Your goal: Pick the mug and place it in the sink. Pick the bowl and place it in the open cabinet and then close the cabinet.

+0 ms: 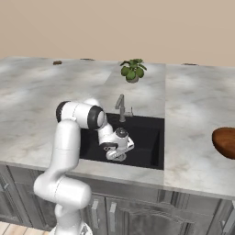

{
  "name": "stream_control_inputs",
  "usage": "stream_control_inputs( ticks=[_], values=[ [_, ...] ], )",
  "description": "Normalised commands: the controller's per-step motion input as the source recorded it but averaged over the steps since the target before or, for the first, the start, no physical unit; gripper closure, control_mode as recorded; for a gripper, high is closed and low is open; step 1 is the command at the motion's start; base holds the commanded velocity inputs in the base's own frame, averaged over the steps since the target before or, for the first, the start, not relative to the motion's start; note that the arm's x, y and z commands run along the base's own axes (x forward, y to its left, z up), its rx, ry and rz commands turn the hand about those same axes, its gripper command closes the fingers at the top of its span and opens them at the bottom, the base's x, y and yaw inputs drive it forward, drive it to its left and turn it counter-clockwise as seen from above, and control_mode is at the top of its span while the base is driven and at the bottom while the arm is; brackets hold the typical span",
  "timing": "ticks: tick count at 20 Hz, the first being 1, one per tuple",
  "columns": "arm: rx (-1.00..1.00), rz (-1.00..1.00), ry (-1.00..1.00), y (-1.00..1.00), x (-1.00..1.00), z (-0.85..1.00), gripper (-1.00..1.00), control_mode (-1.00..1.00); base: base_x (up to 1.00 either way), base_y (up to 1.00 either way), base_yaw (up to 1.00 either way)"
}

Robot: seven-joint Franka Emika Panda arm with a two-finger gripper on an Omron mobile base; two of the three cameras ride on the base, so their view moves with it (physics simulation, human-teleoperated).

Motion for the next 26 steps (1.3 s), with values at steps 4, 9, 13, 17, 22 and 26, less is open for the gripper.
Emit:
stream_control_inputs(
  ticks=[4,9,13,17,22,26],
  values=[
    [0.00,0.00,0.07,0.00,0.26,-0.43,1.00,-1.00,0.00,0.00,0.00],
    [0.00,0.00,0.01,0.00,0.40,-0.28,1.00,-1.00,0.00,0.00,0.00],
    [0.00,0.00,0.01,0.00,0.35,-0.27,1.00,-1.00,0.00,0.00,0.00],
    [0.00,0.00,0.00,0.00,0.12,-0.30,-1.00,-1.00,0.00,0.00,0.00],
    [0.00,0.00,0.00,0.00,0.00,-0.06,-1.00,-1.00,0.00,0.00,0.00],
    [0.00,0.00,-0.07,0.00,-0.13,0.06,-1.00,-1.00,0.00,0.00,0.00]
  ],
)
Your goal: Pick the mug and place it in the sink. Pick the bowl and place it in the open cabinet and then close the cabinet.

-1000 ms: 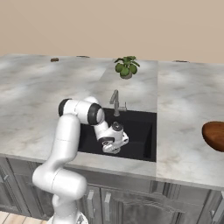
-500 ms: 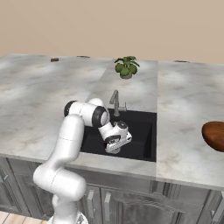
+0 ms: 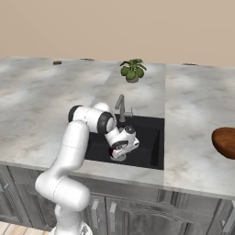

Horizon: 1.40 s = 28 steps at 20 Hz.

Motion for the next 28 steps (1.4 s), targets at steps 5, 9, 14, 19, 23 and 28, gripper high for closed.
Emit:
stream_control_inputs(
  ticks=[5,9,14,19,23,28],
  values=[
    [0.05,-0.02,-0.11,-0.01,-0.35,0.43,-1.00,-1.00,0.00,0.00,0.00],
    [0.09,0.00,-0.04,0.00,-0.27,0.56,-1.00,-1.00,0.00,0.00,0.00],
    [0.07,-0.04,0.04,-0.07,-0.19,0.68,-1.00,-1.00,0.00,0.00,0.00],
    [0.00,-0.15,0.09,-0.07,-0.09,0.89,-1.00,-1.00,0.00,0.00,0.00],
    [0.00,-0.15,0.10,-0.03,-0.12,1.00,-1.00,-1.00,0.00,0.00,0.00],
    [0.00,-0.18,0.07,-0.06,-0.38,0.87,-1.00,-1.00,0.00,0.00,0.00]
  ],
)
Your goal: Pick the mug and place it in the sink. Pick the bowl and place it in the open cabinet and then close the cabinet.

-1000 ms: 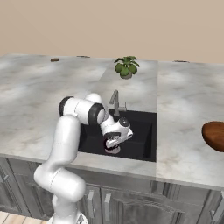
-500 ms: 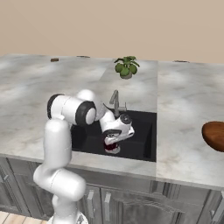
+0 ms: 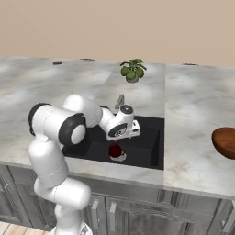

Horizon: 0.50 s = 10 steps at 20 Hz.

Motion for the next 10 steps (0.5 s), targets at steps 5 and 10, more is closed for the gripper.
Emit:
stream_control_inputs(
  ticks=[5,10],
  values=[
    [0.00,-0.16,0.03,-0.08,-0.64,0.42,-1.00,-1.00,0.00,0.00,0.00],
    [0.00,-0.07,0.07,-0.09,-0.60,0.59,-1.00,-1.00,0.00,0.00,0.00]
  ],
)
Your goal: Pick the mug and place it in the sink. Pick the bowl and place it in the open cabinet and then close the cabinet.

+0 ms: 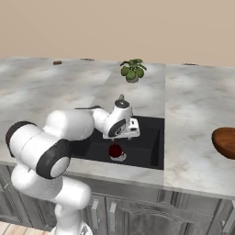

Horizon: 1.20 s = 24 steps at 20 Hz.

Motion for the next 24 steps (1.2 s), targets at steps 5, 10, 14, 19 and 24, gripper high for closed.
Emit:
stream_control_inputs(
  ticks=[5,10,14,19,24],
  values=[
    [0.00,-0.04,-0.08,-0.02,-0.69,0.46,-1.00,-1.00,0.00,0.00,0.00],
    [-0.05,0.00,-0.13,0.07,-0.44,0.55,-1.00,-1.00,0.00,0.00,0.00],
    [-0.12,-0.03,-0.17,0.27,-0.38,0.51,-1.00,-1.00,0.00,0.00,0.00],
    [-0.10,-0.10,-0.06,0.15,-0.32,0.58,-1.00,-1.00,0.00,0.00,0.00],
    [-0.05,-0.18,0.00,0.13,-0.37,0.50,-1.00,-1.00,0.00,0.00,0.00]
  ],
)
